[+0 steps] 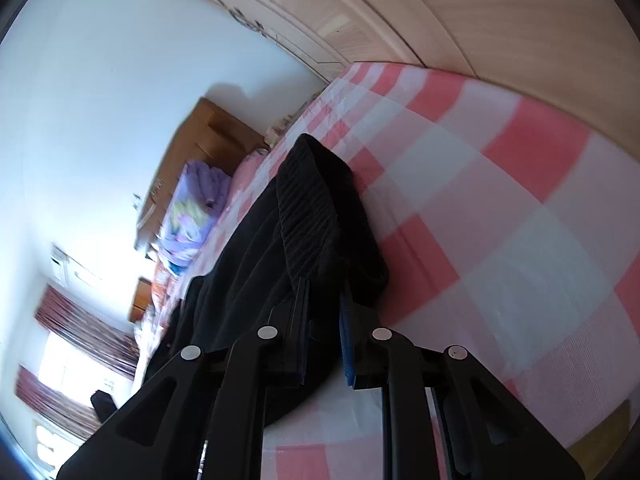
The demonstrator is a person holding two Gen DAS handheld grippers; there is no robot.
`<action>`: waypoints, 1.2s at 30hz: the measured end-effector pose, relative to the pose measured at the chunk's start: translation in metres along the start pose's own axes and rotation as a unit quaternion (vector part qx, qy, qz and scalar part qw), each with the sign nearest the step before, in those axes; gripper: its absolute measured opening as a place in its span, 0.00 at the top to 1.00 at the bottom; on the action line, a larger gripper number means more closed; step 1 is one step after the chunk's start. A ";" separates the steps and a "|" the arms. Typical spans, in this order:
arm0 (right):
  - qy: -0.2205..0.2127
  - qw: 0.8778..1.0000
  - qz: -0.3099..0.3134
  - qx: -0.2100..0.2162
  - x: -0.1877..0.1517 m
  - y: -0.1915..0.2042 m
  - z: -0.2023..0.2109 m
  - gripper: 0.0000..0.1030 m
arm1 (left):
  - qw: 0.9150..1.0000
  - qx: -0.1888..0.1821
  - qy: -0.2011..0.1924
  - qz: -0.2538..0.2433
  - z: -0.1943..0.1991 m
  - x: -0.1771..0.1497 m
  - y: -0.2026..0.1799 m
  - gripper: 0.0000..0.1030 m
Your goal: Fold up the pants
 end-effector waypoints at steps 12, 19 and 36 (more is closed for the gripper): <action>-0.008 1.000 0.013 -0.018 0.000 -0.003 -0.004 0.85 | 0.999 0.043 0.004 -0.015 -0.005 -0.021 0.000 0.88; -0.004 0.999 0.026 -0.041 0.003 0.009 0.004 0.84 | 1.000 0.017 -0.009 0.004 0.007 -0.027 0.003 0.88; 0.083 0.988 0.127 -0.022 -0.076 0.053 -0.011 0.49 | 0.991 0.103 -0.079 0.005 0.051 -0.054 -0.007 0.05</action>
Point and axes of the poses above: each gripper's, at about its wrist camera, not at the fingertips, and z roughly against the way its jaws point, y to its left, x to its top, the point moved 3 cm from there along -z, roughly the way its jaws point, and after that the axes turned 6 degrees about y, right-handed, at the moved point
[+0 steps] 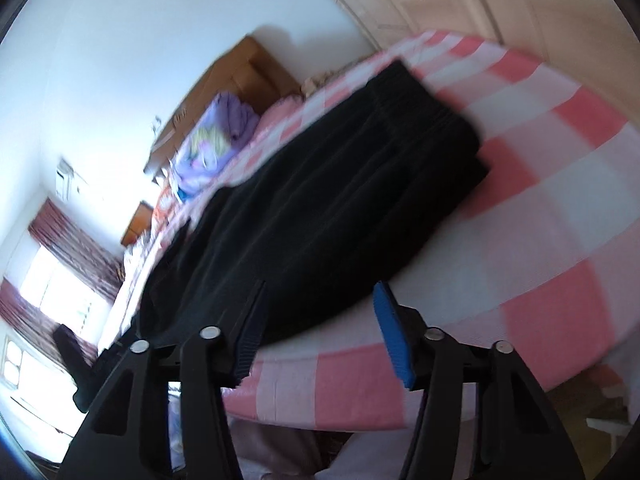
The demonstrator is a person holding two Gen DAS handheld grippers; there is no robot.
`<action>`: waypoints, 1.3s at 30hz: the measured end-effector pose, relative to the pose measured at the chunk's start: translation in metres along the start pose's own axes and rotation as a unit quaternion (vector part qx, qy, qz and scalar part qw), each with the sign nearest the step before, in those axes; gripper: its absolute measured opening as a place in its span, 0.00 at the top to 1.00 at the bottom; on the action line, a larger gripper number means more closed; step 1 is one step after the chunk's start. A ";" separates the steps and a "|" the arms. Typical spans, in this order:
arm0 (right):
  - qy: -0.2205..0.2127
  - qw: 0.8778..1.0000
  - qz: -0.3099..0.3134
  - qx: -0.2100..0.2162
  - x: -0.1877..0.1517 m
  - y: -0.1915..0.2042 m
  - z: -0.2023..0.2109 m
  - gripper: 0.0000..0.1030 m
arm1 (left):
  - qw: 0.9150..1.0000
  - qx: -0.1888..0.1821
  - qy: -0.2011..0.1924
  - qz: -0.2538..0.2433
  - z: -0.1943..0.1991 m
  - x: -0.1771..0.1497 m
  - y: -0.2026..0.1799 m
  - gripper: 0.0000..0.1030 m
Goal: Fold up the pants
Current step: 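Open both grippers and release the folded sweatpants onto the bed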
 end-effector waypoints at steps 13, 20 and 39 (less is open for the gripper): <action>-0.009 1.000 0.016 0.010 -0.010 0.015 -0.012 0.55 | 0.995 -0.027 0.018 -0.090 -0.026 -0.008 -0.057 0.05; -0.041 0.999 -0.009 -0.016 -0.003 0.002 0.007 0.55 | 0.992 -0.021 0.020 -0.121 -0.031 -0.016 -0.069 0.05; 0.008 0.996 -0.034 0.082 -0.013 0.017 -0.035 0.79 | 0.994 -0.020 0.023 -0.107 -0.033 -0.019 -0.063 0.05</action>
Point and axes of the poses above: each gripper's, at about its wrist camera, not at the fingertips, and z roughly against the way its jaws point, y to its left, x to its top, the point moved 3 cm from there along -z, roughly the way its jaws point, and after that the axes turned 6 degrees about y, right-handed, at the moved point
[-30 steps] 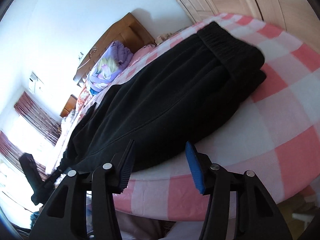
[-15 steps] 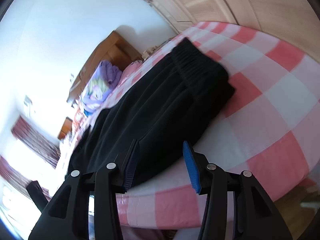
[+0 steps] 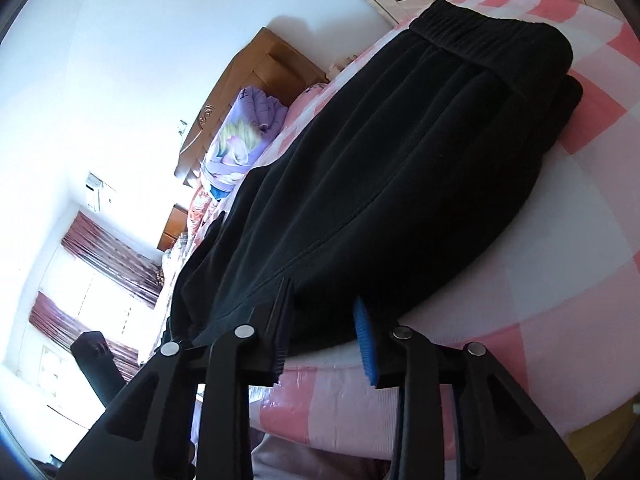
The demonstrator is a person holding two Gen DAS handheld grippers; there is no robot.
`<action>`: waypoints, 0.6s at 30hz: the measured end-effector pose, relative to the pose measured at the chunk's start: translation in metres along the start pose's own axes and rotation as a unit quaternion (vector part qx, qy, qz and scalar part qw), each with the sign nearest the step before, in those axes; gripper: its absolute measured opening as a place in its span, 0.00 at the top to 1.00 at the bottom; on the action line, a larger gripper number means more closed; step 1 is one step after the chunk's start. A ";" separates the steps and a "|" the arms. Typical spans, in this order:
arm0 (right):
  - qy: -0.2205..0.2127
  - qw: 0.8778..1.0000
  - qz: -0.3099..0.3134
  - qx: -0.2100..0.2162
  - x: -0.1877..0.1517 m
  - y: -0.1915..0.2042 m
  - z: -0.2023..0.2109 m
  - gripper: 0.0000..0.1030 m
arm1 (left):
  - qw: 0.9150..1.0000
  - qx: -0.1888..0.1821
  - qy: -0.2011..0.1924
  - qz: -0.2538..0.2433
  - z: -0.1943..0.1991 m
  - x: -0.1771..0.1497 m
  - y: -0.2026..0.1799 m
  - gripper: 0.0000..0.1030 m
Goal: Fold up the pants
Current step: 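Open both grippers and release the folded sweatpants onto the bed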
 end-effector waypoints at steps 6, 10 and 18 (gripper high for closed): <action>-0.023 1.000 0.005 0.003 -0.002 0.013 0.016 0.93 | 1.000 0.002 -0.005 0.001 0.002 0.000 0.002 0.05; -0.012 1.000 -0.003 -0.019 -0.005 0.007 0.018 0.93 | 1.000 0.006 -0.021 0.005 0.011 0.004 0.005 0.05; 0.010 0.999 0.001 -0.052 -0.011 0.004 0.006 0.86 | 1.000 0.008 -0.018 0.006 0.002 0.015 0.005 0.05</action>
Point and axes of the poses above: each gripper's, at about its wrist camera, not at the fingertips, and z roughly against the way its jaws point, y to its left, x to its top, the point moved 3 cm from there along -z, roughly the way its jaws point, and after that the axes turned 6 degrees about y, right-handed, at the moved point
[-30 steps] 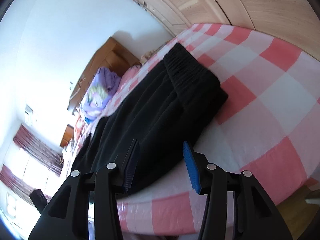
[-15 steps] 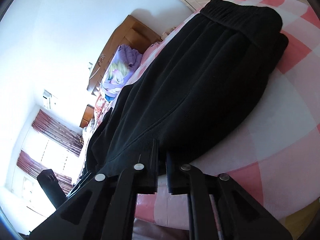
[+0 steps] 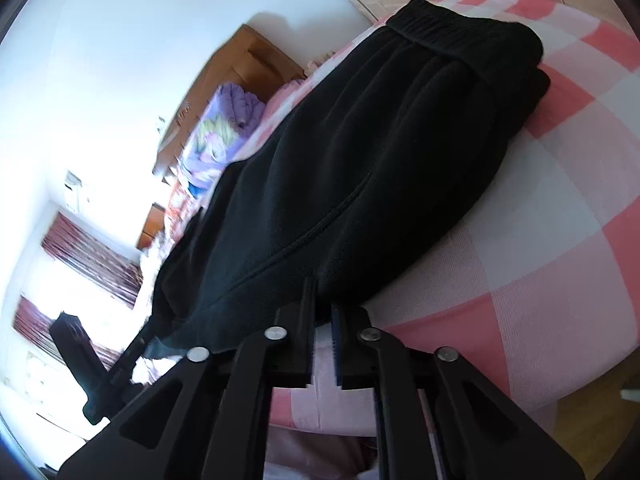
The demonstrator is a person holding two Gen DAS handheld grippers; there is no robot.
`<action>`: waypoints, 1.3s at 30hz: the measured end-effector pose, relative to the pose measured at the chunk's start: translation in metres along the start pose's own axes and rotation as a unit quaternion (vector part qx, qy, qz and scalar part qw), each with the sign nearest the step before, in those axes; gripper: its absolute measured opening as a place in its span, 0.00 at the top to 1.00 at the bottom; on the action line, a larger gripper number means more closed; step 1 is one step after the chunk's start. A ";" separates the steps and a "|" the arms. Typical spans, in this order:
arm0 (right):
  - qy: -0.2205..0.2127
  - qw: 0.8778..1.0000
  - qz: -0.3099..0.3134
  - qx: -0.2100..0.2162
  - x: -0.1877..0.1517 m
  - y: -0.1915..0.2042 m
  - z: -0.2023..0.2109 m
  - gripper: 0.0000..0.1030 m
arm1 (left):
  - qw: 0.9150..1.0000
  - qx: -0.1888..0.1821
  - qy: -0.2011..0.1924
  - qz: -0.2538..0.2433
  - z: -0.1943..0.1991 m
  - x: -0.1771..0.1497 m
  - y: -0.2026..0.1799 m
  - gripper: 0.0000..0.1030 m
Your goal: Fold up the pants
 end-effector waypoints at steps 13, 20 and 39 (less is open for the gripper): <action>-0.068 0.984 0.133 -0.096 0.051 0.049 0.017 0.13 | 0.998 0.016 0.038 -0.054 -0.038 0.009 -0.034 0.03; -0.018 0.980 0.115 -0.163 0.040 0.024 0.000 0.18 | 0.996 0.007 0.062 -0.064 -0.049 0.002 -0.028 0.02; 0.010 0.976 0.200 -0.085 0.037 0.116 -0.065 0.14 | 0.940 0.281 0.191 -0.028 -0.159 0.220 0.152 0.05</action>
Point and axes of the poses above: each gripper's, at about its wrist camera, not at the fingertips, and z roughly against the way its jaws point, y to its left, x to its top, the point moved 3 cm from there along -z, roughly the way its jaws point, and after that the axes turned 6 degrees about y, right-handed, at the moved point
